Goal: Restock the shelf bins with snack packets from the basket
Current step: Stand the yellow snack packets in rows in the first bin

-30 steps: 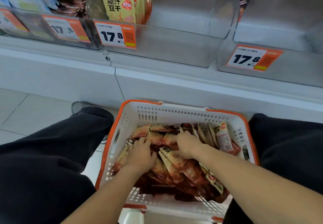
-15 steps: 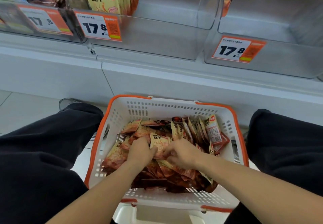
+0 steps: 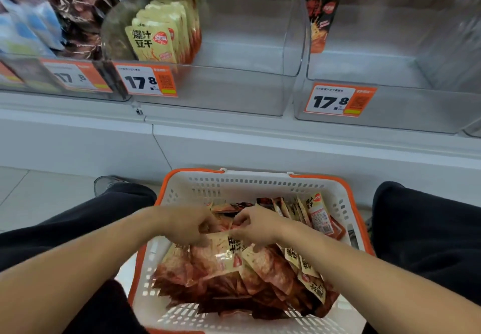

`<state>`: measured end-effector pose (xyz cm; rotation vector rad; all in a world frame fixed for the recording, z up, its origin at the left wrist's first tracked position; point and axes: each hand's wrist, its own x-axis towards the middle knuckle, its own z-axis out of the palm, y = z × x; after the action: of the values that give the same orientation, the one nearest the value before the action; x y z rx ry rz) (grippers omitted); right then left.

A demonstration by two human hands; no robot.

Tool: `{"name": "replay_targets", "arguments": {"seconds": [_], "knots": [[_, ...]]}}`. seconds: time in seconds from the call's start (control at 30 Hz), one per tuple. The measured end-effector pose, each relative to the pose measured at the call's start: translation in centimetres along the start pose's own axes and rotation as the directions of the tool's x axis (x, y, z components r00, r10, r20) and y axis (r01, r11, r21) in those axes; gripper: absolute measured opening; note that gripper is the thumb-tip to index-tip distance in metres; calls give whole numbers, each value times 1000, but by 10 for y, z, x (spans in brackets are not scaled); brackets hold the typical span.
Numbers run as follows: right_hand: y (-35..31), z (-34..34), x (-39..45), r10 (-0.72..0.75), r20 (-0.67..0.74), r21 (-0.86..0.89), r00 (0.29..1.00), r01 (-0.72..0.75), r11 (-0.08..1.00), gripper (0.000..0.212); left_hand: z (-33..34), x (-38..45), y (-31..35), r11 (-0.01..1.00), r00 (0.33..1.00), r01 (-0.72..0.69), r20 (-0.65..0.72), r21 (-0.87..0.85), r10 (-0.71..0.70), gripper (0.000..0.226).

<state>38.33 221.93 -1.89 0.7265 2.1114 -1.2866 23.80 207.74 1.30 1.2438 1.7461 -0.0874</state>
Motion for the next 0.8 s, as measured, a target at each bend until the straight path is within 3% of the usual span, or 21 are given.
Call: {"name": "replay_targets", "arguments": {"seconds": [0.07,0.17,0.27,0.37,0.47,0.57,0.63,0.67,0.77,0.8], "knots": [[-23,-11,-9,-143,-17,52,990,143,988,25,-29,-17,-6,999,995,-30,-92,22,32,20],[-51,-31,-16,-277,-209,122,938,306,944,5,-71,-38,-16,995,956,-72,-291,-69,49,17],[-77,-53,-19,-343,-434,130,833,435,891,10,-99,-53,-18,958,884,-196,-461,-210,80,13],[-106,-76,-31,-439,-586,27,680,558,829,12,-112,-64,-12,860,797,-370,-595,-351,100,17],[-136,-97,-47,-535,-601,-75,594,624,778,16,-122,-67,-10,846,643,-460,-758,-268,109,14],[-161,-118,-58,-627,-501,-220,596,613,759,22,-131,-71,-11,802,509,-534,-859,-268,53,17],[-176,-129,-59,-687,-469,-379,555,576,724,23,-133,-72,-13,780,429,-572,-903,-253,21,18],[-182,-134,-58,-727,-481,-473,490,553,686,21,-135,-74,-13,817,345,-543,-939,-192,9,19],[-201,-144,-51,-822,-546,-686,161,477,550,17,-143,-80,-18,961,-49,-270,-998,58,46,40],[-207,-148,-47,-818,-570,-705,79,464,536,19,-146,-81,-22,977,-127,-197,-990,79,55,45]]}}
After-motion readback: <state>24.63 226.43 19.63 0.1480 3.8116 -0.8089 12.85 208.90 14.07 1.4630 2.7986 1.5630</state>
